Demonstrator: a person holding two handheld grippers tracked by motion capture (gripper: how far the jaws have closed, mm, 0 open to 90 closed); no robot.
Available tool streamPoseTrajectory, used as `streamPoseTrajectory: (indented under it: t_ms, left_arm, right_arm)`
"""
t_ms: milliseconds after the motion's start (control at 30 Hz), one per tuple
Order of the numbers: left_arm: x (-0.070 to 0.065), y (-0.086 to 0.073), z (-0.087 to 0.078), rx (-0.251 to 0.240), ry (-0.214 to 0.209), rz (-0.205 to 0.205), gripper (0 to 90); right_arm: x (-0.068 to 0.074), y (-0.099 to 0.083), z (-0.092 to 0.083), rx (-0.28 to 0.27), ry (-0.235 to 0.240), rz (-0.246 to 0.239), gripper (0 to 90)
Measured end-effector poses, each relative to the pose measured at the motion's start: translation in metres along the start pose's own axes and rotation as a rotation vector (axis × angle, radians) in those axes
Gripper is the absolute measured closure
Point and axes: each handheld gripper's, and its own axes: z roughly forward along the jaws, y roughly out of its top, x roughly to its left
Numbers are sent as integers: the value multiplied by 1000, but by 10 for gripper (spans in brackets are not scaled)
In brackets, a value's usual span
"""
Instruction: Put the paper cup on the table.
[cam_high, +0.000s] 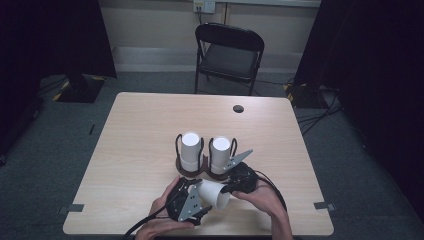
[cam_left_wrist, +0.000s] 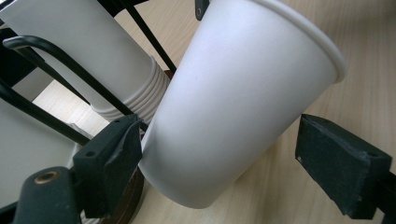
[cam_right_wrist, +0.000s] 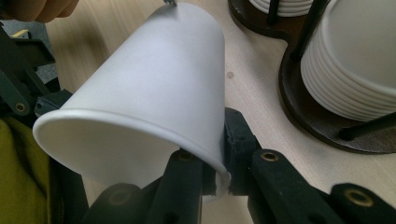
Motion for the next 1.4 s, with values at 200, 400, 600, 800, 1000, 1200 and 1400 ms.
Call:
streamPoseTrajectory:
  t_ms: [200, 400, 600, 800, 1000, 1200, 1400]
  left_arm:
    - [-8, 6, 10, 45, 26, 46, 149]
    - [-14, 13, 16, 43, 46, 56, 174]
    - [-16, 16, 19, 39, 54, 53, 172]
    - [-22, 25, 22, 1, 51, 77, 205]
    - [-21, 28, 22, -20, 54, 53, 217]
    - [-20, 31, 22, -34, 67, 49, 202]
    - [-21, 30, 22, -19, 75, 51, 193]
  right_arm:
    - [0, -1, -2, -9, -7, 4, 853]
    - [4, -1, -4, -32, 1, 4, 858]
    - [2, -4, -4, -51, 0, 19, 859]
    - [4, -3, -1, -75, 18, 29, 892]
    - [6, -2, -3, -91, -1, 46, 893]
    - [6, 1, 1, -91, 14, 63, 893]
    - [8, 2, 5, -87, 10, 63, 890]
